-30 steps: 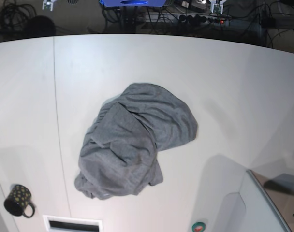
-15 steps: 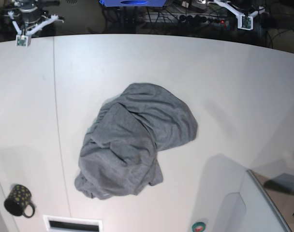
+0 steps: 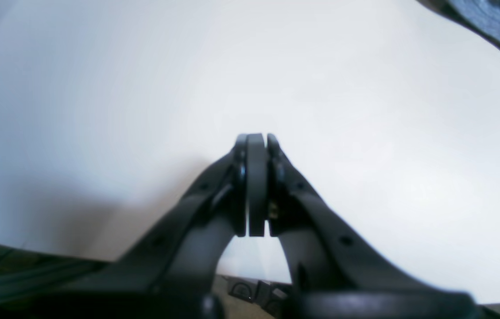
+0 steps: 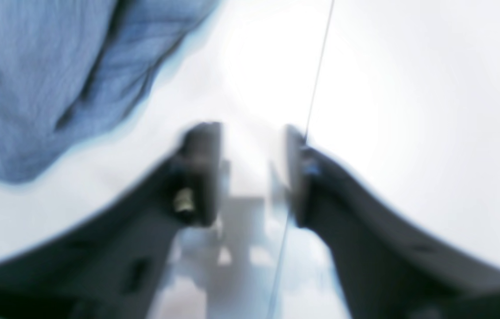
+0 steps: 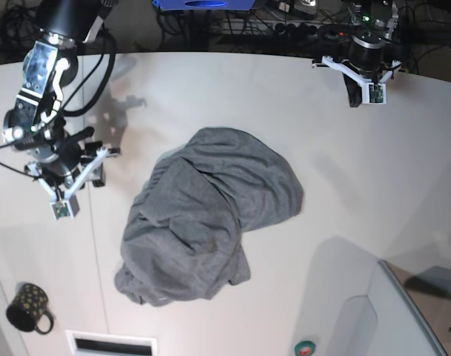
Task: Layout the t-shirt on the table in an organized manner, then fold the t-shirt properly
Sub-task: 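Reach the right gripper down and grasp the crumpled grey t-shirt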
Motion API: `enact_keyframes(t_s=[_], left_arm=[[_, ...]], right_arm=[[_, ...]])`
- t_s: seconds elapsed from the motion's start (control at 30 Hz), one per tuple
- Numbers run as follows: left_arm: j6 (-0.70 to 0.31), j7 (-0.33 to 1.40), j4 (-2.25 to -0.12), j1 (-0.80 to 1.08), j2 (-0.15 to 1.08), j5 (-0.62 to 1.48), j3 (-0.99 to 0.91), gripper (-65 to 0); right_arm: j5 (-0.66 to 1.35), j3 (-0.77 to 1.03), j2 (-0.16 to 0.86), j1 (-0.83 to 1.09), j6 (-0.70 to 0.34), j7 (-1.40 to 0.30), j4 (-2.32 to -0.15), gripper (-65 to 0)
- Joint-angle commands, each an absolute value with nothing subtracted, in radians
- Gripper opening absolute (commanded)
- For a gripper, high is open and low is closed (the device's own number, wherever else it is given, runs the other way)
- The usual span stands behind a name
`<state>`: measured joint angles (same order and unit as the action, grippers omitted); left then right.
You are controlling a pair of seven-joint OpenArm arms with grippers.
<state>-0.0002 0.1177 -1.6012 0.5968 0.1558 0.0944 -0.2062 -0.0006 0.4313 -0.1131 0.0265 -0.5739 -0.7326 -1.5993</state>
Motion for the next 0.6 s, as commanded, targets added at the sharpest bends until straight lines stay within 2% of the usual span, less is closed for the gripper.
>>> enact_keyframes(t_s=[0.0,0.07,0.17,0.33,0.57], left_arm=[[0.005,0.094,-1.613,0.588,0.166,0.096,-0.213,-65.0],[0.005,0.096,-1.61,0.585,0.166,0.096,-0.214,-65.0],[0.005,0.096,-1.61,0.584,0.17,0.096,-0.216,-65.0],[0.005,0.097,-1.61,0.561,0.17,0.096,-0.216,-65.0],[0.005,0.099,-1.604,0.549,0.17,0.094,-0.216,-65.0]], right_arm=[[0.045,0.429,-0.113,-0.004,-0.579,-0.728,-1.592,-33.9],[0.136,0.427,-0.107,-0.027,-0.579,-0.734,-1.564,-25.8],[0.237,0.412,-0.105,-0.044,-0.579,-0.734,-1.546,-21.2],[0.255,0.291,-0.105,-0.076,-0.579,-0.727,-1.449,-21.0],[0.257,0.283,-0.107,-0.139,-0.576,-0.667,-1.311,-21.0]])
